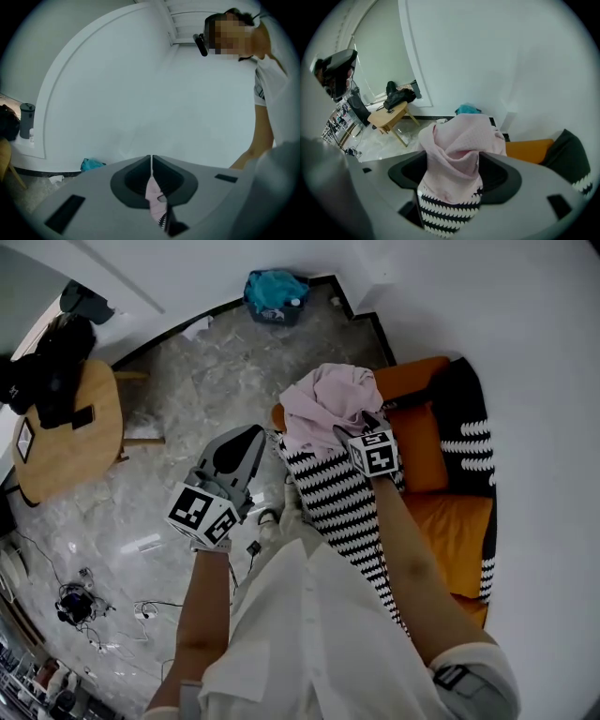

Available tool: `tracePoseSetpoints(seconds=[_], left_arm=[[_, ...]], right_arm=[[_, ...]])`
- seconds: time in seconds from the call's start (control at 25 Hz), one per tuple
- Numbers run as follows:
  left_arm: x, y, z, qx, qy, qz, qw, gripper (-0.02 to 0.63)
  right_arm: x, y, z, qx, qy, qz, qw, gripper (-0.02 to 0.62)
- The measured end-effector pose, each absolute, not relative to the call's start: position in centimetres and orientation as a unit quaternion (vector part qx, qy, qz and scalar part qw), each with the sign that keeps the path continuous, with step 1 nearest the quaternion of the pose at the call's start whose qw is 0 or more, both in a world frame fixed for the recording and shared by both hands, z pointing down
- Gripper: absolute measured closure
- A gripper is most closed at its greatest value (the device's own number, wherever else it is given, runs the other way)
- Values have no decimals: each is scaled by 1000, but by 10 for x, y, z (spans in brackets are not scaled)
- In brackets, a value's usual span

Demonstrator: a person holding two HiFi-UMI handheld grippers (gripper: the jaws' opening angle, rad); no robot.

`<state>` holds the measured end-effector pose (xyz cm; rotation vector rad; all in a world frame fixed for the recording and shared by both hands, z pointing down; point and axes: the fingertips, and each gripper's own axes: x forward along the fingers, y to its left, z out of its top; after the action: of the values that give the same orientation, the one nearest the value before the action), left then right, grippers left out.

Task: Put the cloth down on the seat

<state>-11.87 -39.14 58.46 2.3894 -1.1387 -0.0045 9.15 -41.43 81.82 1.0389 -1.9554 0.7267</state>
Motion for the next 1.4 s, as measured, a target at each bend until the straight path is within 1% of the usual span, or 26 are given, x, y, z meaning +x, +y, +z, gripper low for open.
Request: tracePoseSetpoints(seconds=[0.24,0.48,0.68,0.92,1.24,1.32,1.4], left_arm=[[-121,-380,563,879,-419,-8,230,581],[-122,-365,535,883,-416,-19,215,581],[-121,-349,511,890,-409,-27,202,581],[-122,-326,484,896,-401,-39,188,581],[-121,-299,455,907,-383,-47,167,581],[-122,-293,448,910,-380,-48,162,581],[-125,-286,442,911,-377,-51,159,581]], right_arm=[[105,-420,764,449,-784,259,341,242],[101,-413,696,472,-804,232,277,245],[88,-393,642,472,-825,205,233,273],[75,-362,579,468,-847,178,180,362],[69,-322,518,466,-862,143,141,471],[68,-313,503,468,-864,134,131,511],[67,-303,487,470,-865,124,120,566]])
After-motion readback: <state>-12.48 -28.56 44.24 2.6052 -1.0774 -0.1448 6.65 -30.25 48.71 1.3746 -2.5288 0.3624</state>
